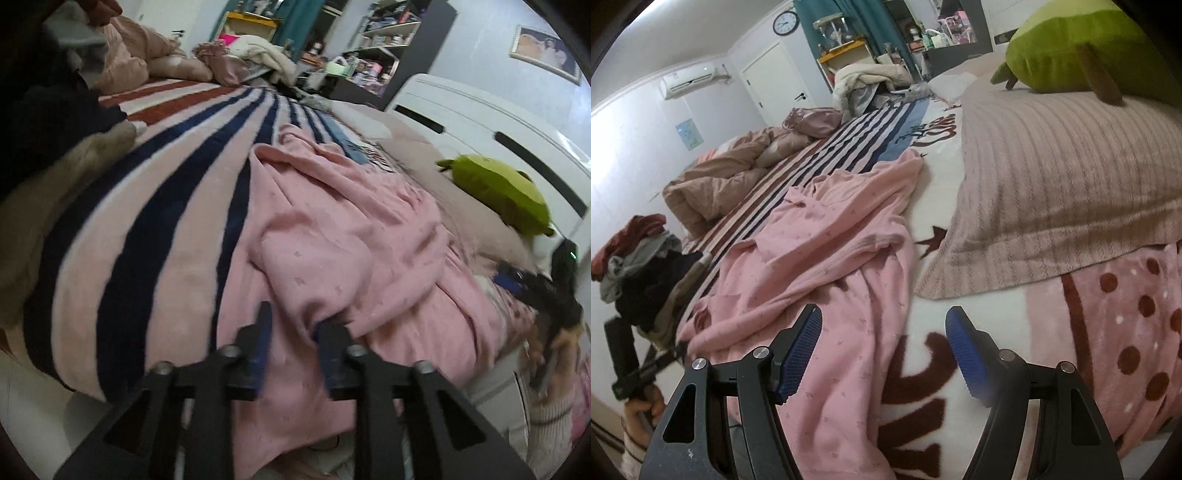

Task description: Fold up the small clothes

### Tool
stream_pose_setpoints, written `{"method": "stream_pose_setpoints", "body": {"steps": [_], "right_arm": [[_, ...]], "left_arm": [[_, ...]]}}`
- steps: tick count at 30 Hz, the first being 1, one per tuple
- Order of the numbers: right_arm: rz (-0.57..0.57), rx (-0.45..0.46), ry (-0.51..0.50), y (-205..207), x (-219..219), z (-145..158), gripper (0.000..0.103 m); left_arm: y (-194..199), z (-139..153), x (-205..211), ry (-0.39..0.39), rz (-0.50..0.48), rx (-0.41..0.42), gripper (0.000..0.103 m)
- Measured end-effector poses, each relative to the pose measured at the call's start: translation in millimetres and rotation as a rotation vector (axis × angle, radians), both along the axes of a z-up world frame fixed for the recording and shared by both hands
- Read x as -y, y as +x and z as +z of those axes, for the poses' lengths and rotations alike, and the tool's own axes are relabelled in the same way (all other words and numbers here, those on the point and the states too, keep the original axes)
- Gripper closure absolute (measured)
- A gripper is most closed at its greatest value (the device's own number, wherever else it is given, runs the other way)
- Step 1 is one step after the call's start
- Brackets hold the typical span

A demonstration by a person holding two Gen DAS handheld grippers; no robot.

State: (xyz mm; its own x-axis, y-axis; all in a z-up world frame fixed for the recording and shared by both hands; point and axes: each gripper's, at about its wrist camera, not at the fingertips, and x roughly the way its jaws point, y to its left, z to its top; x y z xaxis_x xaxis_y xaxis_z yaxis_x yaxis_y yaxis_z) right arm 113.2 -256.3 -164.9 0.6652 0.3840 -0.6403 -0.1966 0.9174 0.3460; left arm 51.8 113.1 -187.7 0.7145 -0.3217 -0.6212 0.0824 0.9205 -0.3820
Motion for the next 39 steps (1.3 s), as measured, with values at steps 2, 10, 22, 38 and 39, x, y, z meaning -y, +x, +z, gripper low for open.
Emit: {"method": "stream_pose_setpoints", "body": {"steps": [2,10,22,38,39], "right_arm": [[-0.002,-0.001,0.002,0.4,-3.4,3.8,0.037],[0.019,0.021,-0.013,-1.7,-19.0,17.8,0.037],[0.025,-0.001,-0.004,0.2,-17.1,9.2,0.037],[0.178,0.019,-0.469,80.3,-56.1,-8.3,0.038],[0.193,0.010,-0.489,84.1,-59.0,-11.0,0.038]], "left_arm": [[-7.1,6.3,-1.8,-0.043,-0.062,0.032,0.050],[20.4,25.3,16.6,0.034,-0.136,0.082,0.026],[14.7,9.8,-19.0,0.122,0.012,0.001,0.097],[-14.9,43.1,-23.1,0.128,-0.014,0.039,0.063],[-3.9,48.8,-16.0,0.137,-0.040,0.061,0.063]]}}
